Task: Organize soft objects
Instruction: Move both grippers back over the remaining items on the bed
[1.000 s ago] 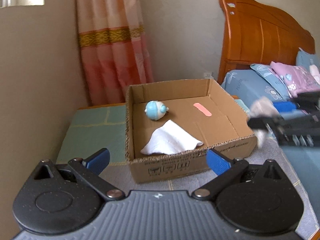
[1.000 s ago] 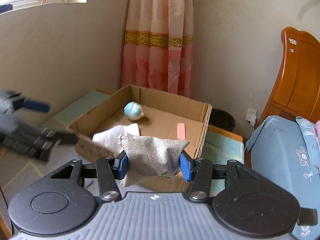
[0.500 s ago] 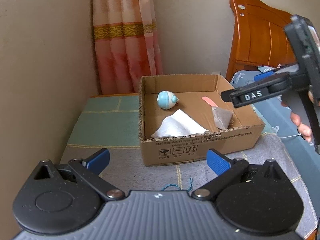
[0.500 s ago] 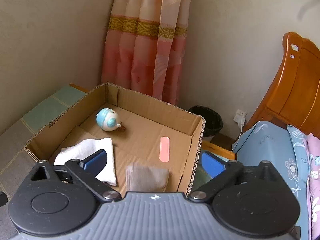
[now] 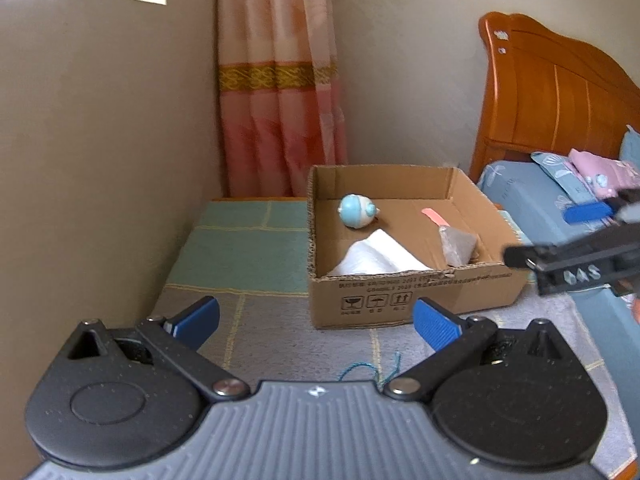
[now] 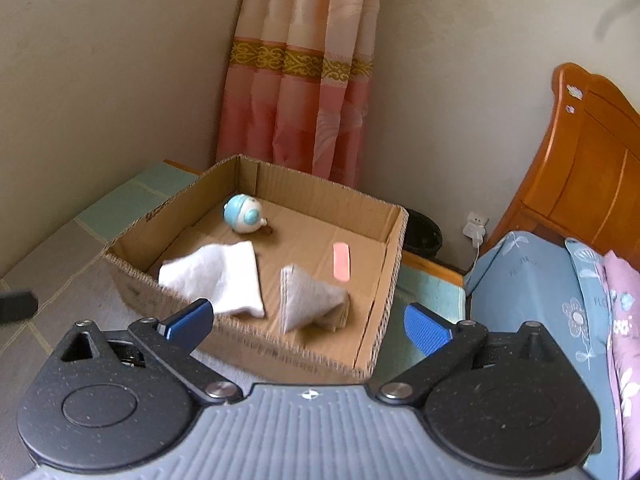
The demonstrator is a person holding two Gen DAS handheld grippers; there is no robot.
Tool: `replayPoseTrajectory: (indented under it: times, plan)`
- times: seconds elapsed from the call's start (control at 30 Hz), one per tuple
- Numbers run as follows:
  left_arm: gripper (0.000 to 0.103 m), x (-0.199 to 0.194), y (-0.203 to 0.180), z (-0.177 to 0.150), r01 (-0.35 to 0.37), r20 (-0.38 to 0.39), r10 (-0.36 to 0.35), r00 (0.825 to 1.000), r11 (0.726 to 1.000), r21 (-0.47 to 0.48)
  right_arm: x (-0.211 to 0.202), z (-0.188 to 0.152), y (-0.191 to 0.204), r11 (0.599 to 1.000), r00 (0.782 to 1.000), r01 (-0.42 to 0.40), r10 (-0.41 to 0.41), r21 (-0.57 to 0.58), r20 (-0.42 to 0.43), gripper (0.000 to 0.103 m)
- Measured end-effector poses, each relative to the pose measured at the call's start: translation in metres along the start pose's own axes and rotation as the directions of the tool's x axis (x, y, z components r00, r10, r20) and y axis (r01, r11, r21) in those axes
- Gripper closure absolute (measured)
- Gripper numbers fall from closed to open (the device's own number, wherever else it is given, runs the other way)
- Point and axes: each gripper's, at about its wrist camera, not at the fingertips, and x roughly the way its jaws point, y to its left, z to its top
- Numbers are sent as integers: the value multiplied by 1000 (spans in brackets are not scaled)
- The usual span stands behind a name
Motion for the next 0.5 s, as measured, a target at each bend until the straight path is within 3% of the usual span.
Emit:
replayPoseTrajectory:
  times: [0.27,0.5]
  plan:
    - [0,4,0,-38,7,-36,-7,999,1000,19,-22,-48,-3,999,999,12,-10,52,-39,0]
    - [0,2,2,-63,3,-70,0,998,999,50,-34,-100,-1,994,994,-20,32,111,-108,0]
